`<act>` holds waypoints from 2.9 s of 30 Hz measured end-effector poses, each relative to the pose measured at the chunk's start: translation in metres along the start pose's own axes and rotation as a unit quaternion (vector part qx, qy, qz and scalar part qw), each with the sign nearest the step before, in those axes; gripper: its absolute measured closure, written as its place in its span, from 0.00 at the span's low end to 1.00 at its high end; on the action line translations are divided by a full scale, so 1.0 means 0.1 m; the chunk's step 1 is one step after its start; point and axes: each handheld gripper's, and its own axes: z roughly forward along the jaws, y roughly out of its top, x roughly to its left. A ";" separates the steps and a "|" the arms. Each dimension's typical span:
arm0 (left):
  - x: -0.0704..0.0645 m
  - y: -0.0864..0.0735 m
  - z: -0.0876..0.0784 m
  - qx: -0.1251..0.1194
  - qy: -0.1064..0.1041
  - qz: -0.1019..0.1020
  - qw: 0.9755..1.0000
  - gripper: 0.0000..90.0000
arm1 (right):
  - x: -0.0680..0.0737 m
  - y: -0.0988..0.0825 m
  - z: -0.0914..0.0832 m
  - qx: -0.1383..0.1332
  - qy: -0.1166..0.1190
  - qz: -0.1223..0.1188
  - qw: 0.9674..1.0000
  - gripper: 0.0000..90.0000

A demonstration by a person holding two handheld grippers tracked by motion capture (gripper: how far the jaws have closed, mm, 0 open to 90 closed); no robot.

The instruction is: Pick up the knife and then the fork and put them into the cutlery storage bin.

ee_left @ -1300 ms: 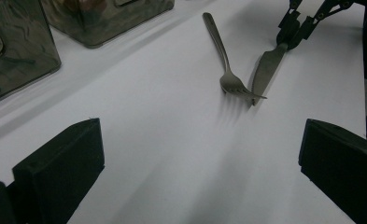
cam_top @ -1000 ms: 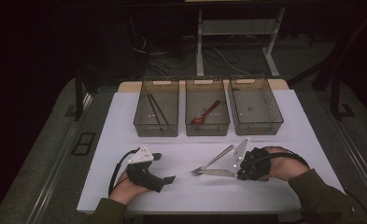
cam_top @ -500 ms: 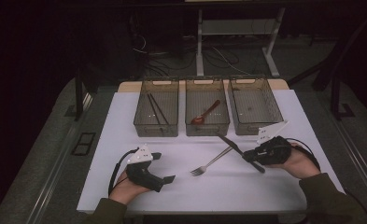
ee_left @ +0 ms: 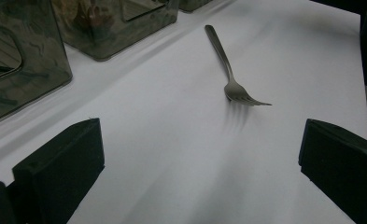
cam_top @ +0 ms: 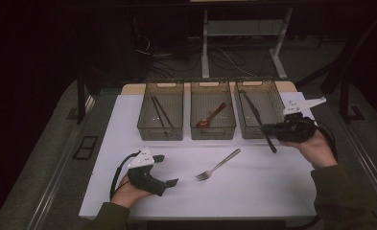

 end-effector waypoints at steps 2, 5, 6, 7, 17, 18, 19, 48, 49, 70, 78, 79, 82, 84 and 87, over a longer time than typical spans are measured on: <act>0.01 0.00 -0.01 -0.002 0.001 -0.001 1.000 0.00 | -0.08 0.09 -0.03 -0.008 -0.014 0.009 1.000 0.88; 0.01 0.00 -0.01 -0.003 0.001 -0.001 1.000 0.00 | -0.18 0.22 -0.08 -0.018 -0.034 0.019 0.999 0.88; 0.00 0.00 -0.02 -0.001 0.002 0.000 1.000 0.00 | -0.22 0.26 -0.09 -0.021 -0.039 0.022 0.999 0.88; 0.00 0.00 -0.01 -0.001 0.002 0.000 1.000 0.00 | -0.26 0.30 -0.09 -0.022 -0.044 0.028 0.998 0.88; 0.00 0.01 -0.02 -0.005 0.001 -0.004 1.000 0.00 | -0.63 0.54 0.00 -0.026 -0.092 0.060 0.994 0.88; 0.00 0.01 -0.02 -0.005 0.000 -0.004 1.000 0.00 | -0.67 0.55 0.02 -0.025 -0.096 0.063 0.993 0.88; 0.00 0.01 -0.02 -0.005 -0.001 -0.004 1.000 0.00 | -0.70 0.55 0.04 -0.024 -0.102 0.064 0.992 0.88; -0.01 0.01 -0.02 -0.006 -0.003 -0.007 1.000 0.00 | -1.12 0.04 0.62 0.086 -0.124 0.130 0.980 0.88; -0.01 0.01 -0.02 -0.006 -0.003 -0.006 1.000 0.00 | -1.12 0.03 0.64 0.090 -0.124 0.129 0.980 0.88; -0.01 0.01 -0.02 -0.004 -0.005 -0.006 1.000 0.00 | -1.10 -0.01 0.74 0.106 -0.133 0.139 0.976 0.76; -0.02 0.01 -0.02 -0.004 -0.005 -0.007 1.000 0.00 | -0.99 0.01 0.51 0.041 -0.110 0.140 0.983 0.58; -0.02 0.01 -0.02 -0.004 -0.005 -0.007 1.000 0.00 | -0.96 0.01 0.47 0.035 -0.108 0.136 0.984 0.56; -0.02 0.01 -0.02 -0.003 -0.004 -0.006 1.000 0.00 | -0.83 -0.01 0.35 0.011 -0.087 0.131 0.987 0.54; -0.02 0.01 -0.02 -0.003 -0.003 -0.006 1.000 0.00 | -0.73 -0.03 0.29 -0.001 -0.074 0.125 0.989 0.56; -0.02 0.01 -0.02 -0.003 -0.003 -0.006 1.000 0.00 | -0.57 -0.07 0.21 -0.016 -0.057 0.112 0.992 0.60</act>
